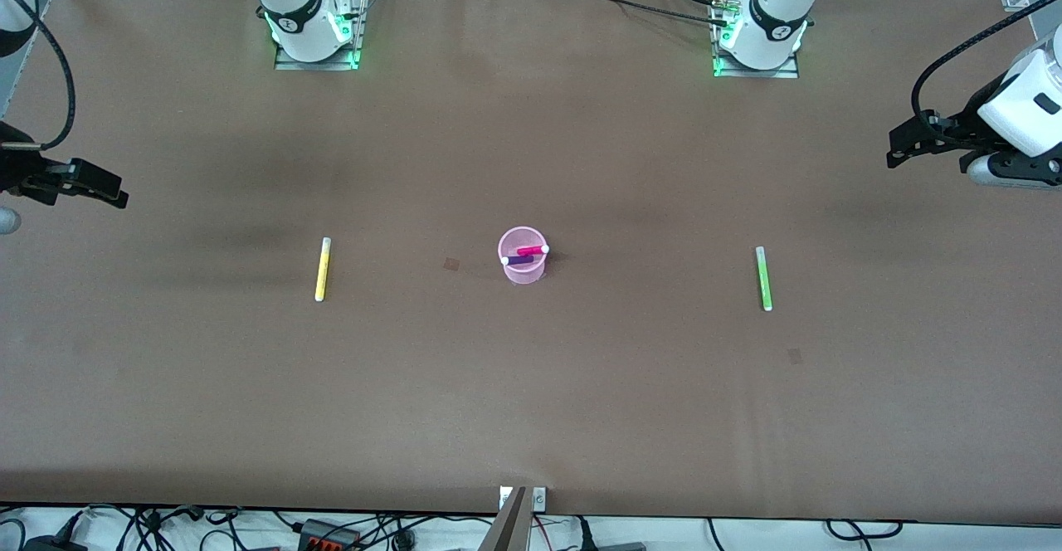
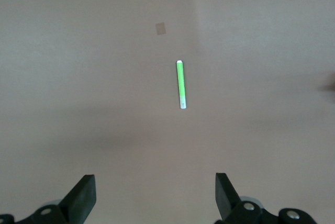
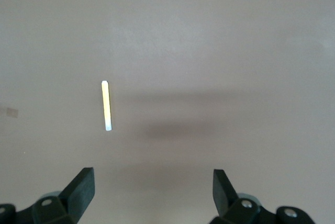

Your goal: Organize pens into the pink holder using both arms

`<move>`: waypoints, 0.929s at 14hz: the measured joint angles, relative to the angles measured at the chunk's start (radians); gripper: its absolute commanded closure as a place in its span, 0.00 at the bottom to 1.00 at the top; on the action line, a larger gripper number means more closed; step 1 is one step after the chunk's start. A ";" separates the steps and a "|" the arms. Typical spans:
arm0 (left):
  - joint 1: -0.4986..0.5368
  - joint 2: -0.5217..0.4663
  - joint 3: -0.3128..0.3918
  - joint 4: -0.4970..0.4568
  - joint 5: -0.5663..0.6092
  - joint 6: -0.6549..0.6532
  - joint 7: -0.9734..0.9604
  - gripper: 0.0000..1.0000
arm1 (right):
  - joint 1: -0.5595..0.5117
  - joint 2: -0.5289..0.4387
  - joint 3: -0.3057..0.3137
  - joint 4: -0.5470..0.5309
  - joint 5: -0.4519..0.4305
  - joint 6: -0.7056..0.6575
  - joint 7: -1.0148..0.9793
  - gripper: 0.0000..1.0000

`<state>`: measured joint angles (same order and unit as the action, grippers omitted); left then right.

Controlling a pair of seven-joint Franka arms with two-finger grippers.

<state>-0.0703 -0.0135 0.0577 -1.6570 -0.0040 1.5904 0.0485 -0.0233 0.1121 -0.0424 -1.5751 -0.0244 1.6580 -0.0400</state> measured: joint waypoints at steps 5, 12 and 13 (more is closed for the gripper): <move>0.000 0.000 0.000 0.000 0.000 0.000 0.000 0.00 | 0.007 -0.025 0.001 -0.025 -0.001 0.003 0.025 0.00; 0.000 0.000 0.000 0.000 0.000 0.000 0.000 0.00 | 0.024 -0.019 0.001 -0.026 -0.001 0.011 0.027 0.00; 0.000 0.000 0.000 0.000 0.000 0.000 0.000 0.00 | 0.026 -0.018 0.001 -0.026 -0.001 0.015 0.028 0.00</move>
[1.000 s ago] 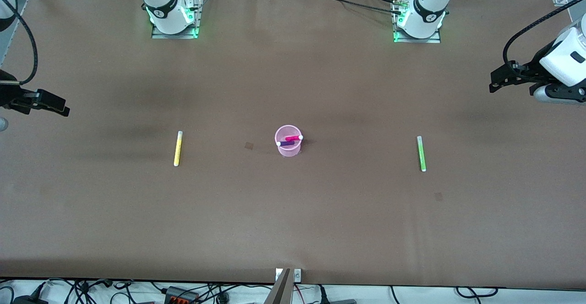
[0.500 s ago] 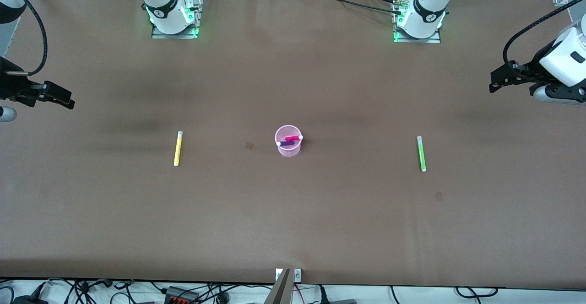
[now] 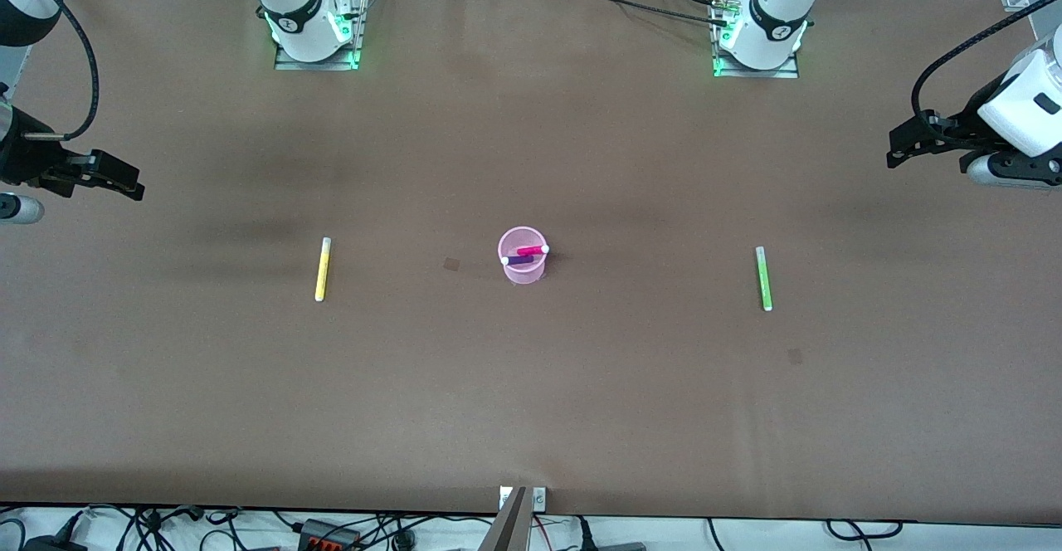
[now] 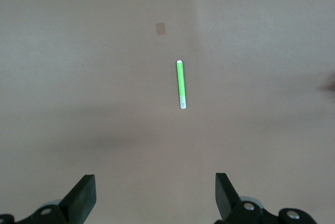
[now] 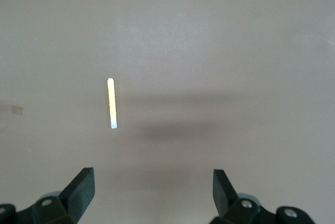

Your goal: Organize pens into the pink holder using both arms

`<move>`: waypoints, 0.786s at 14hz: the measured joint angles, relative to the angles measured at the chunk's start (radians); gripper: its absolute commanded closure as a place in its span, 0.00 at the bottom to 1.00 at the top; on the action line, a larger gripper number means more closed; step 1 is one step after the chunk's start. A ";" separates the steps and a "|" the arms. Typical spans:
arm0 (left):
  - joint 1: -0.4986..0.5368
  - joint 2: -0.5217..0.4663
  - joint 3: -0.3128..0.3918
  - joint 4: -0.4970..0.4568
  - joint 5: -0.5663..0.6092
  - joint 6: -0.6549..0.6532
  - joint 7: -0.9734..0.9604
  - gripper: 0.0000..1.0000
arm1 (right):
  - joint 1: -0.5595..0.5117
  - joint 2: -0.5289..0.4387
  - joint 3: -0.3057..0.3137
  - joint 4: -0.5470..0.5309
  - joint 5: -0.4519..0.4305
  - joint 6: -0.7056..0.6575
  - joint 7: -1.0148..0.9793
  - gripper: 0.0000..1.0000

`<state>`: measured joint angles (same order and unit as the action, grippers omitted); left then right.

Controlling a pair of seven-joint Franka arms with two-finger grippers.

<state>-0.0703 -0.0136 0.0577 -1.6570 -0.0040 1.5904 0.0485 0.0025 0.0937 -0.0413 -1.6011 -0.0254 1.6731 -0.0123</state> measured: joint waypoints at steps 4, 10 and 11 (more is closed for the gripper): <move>0.000 0.000 0.000 0.000 0.000 0.000 0.000 0.00 | 0.018 0.005 0.000 0.000 0.000 0.008 0.000 0.00; 0.000 -0.001 0.001 0.000 0.000 0.000 0.000 0.00 | 0.012 0.002 -0.008 0.000 0.000 0.008 0.000 0.00; 0.000 -0.001 0.002 0.000 0.000 0.000 0.000 0.00 | 0.012 0.002 -0.008 0.000 0.000 0.008 0.000 0.00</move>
